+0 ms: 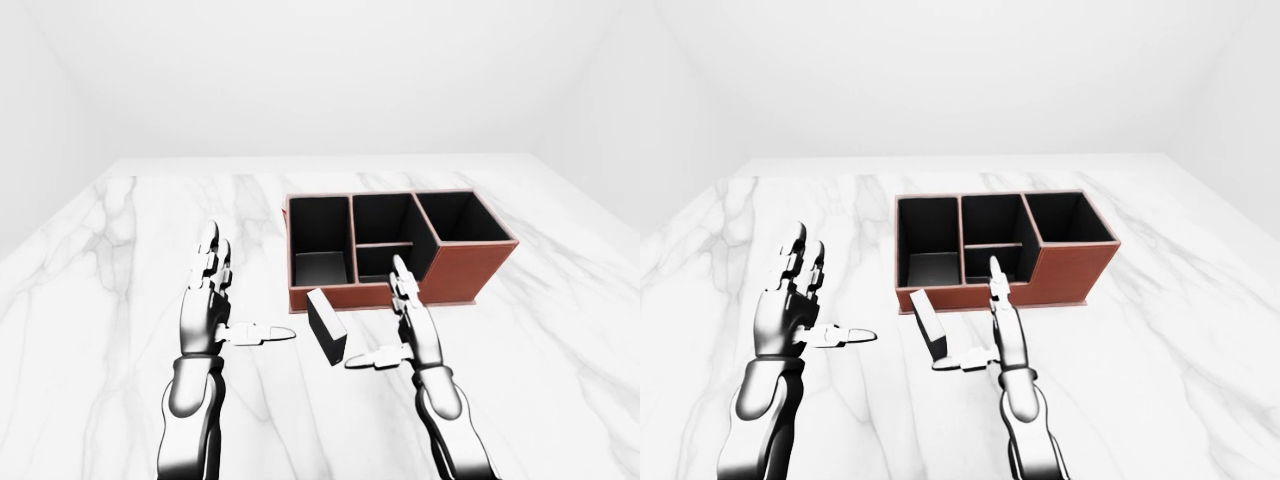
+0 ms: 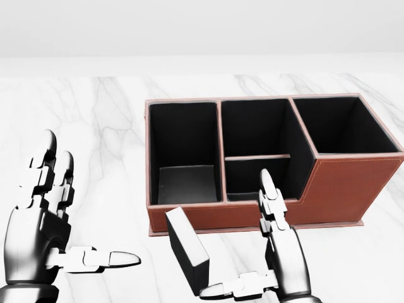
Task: Pick up the book and place it in the right compartment of the caddy.
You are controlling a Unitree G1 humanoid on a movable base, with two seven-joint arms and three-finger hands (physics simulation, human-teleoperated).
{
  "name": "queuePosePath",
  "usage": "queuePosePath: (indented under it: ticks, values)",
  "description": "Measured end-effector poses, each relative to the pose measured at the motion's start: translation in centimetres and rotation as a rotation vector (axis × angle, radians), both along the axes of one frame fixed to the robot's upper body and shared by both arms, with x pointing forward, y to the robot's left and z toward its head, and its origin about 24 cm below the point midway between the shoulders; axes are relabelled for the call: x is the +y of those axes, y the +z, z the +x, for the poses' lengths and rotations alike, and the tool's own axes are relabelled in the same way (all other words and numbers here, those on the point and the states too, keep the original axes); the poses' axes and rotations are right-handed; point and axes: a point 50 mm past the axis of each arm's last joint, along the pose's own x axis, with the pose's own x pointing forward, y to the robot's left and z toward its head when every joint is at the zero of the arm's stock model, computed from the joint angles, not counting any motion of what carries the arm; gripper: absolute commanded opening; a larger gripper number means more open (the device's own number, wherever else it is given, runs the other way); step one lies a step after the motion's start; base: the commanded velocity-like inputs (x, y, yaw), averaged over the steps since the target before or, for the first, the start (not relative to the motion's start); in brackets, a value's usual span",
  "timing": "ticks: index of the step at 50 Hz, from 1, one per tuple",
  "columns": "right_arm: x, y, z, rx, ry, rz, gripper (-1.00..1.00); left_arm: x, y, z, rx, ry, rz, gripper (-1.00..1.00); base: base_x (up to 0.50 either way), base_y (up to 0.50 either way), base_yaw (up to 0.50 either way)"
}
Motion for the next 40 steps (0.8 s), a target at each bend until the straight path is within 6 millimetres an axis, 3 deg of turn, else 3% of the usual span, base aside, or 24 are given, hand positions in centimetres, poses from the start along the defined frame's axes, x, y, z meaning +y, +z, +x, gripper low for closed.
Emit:
queuePosePath:
  ticks: [40]
  values:
    - [0.5, -3.8, 0.4, 0.157, 0.012, -0.033, 1.0, -0.1, -0.2, 0.1, 0.007, -0.002, 0.002, 1.0, 0.0, 0.0, 0.0]
